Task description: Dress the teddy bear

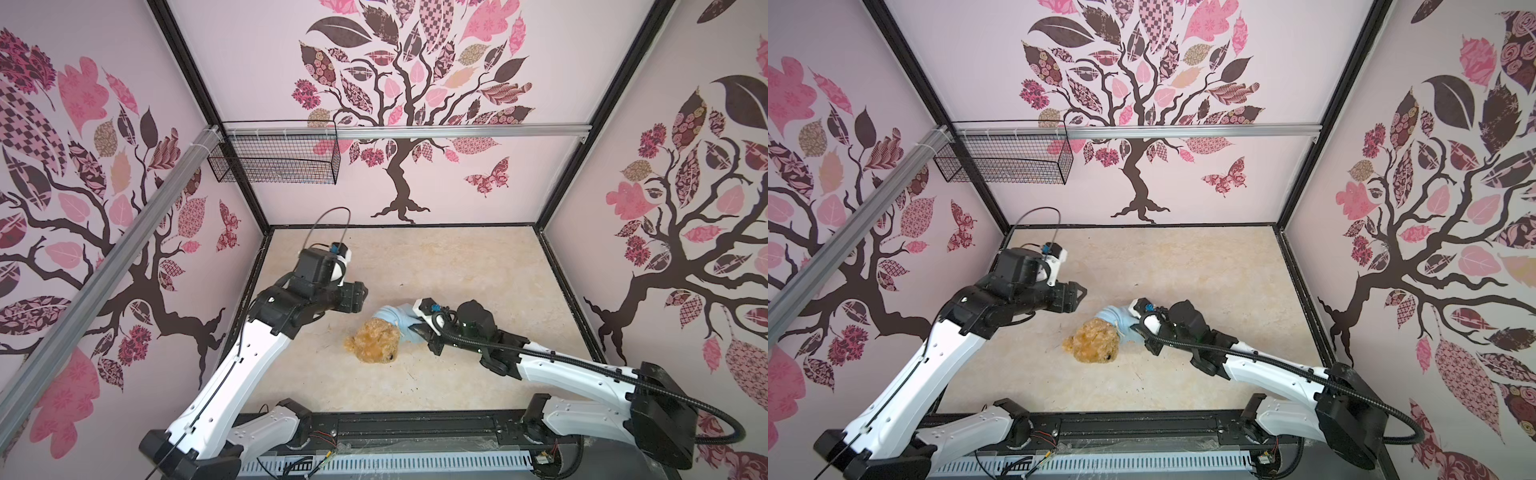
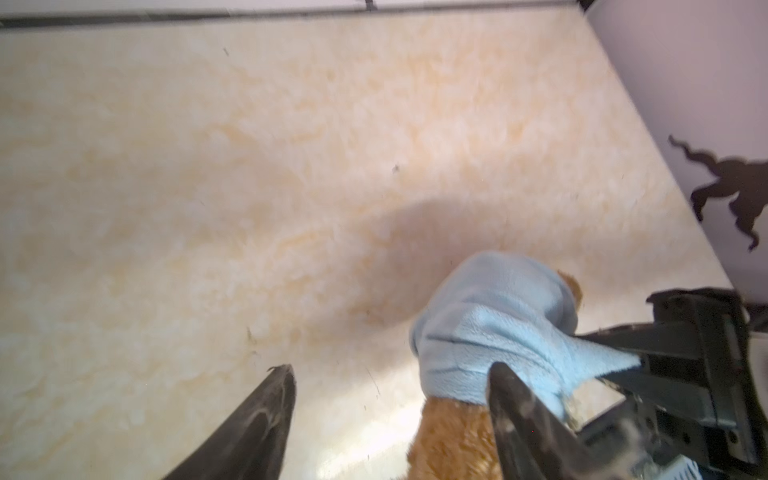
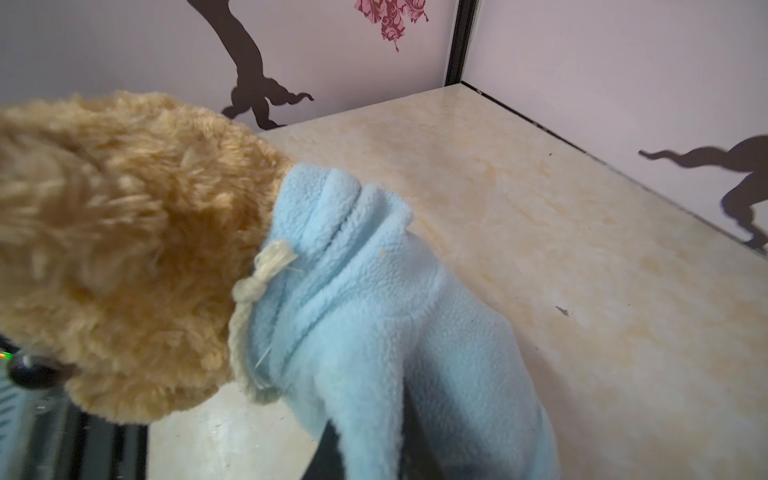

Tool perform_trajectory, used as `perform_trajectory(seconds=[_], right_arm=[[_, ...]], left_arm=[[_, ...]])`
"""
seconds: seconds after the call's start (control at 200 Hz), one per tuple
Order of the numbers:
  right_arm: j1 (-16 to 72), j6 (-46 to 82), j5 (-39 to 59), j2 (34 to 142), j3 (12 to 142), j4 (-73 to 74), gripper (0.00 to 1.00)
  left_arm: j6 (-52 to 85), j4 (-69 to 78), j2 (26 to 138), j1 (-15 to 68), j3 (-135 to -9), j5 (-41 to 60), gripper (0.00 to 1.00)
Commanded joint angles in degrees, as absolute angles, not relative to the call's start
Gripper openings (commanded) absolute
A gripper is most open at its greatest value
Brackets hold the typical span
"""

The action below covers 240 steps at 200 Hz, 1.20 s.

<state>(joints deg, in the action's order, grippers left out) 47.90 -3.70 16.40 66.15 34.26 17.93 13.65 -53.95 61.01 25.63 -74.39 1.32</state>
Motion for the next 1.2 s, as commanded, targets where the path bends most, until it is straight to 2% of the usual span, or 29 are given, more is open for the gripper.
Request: perform_trajectory(seconds=[0.0,0.14,0.205,0.41,0.535,0.69,0.84,0.99,1.195], right_arm=[[43.8,14.9,33.4,65.7,38.9,18.4,0.05],[35.5,33.9,42.4,71.3,36.6,29.6,0.07],[33.0,38.3,44.6,75.1,36.0,33.4,0.08],[26.0,42.0,48.4,86.2,36.1,35.5,0.12],[22.4,37.5,46.9,90.8,36.2,32.1,0.18],[17.6,32.3,42.6,94.5,36.7,26.7,0.37],[14.5,26.1,34.7,92.9,38.4,19.6,0.54],[14.1,21.0,25.1,86.9,40.5,11.8,0.69],[14.5,19.7,17.0,74.6,37.1,10.8,0.7]], left_arm=[[14.1,-47.2,56.3,22.9,-76.7,-1.4,0.78],[15.0,-44.3,53.8,22.7,-74.3,-0.4,0.79],[15.8,-43.9,53.6,22.7,-72.6,1.6,0.79],[19.1,-42.0,52.8,22.7,-66.6,9.8,0.78],[23.0,-37.8,51.2,22.7,-60.6,15.2,0.78],[28.6,-32.1,49.7,22.9,-53.5,20.7,0.78],[32.3,-27.6,47.7,24.2,-47.8,21.2,0.79],[34.8,-23.3,46.3,27.1,-43.2,18.8,0.8],[35.9,-19.0,45.6,29.0,-39.3,12.6,0.83]])
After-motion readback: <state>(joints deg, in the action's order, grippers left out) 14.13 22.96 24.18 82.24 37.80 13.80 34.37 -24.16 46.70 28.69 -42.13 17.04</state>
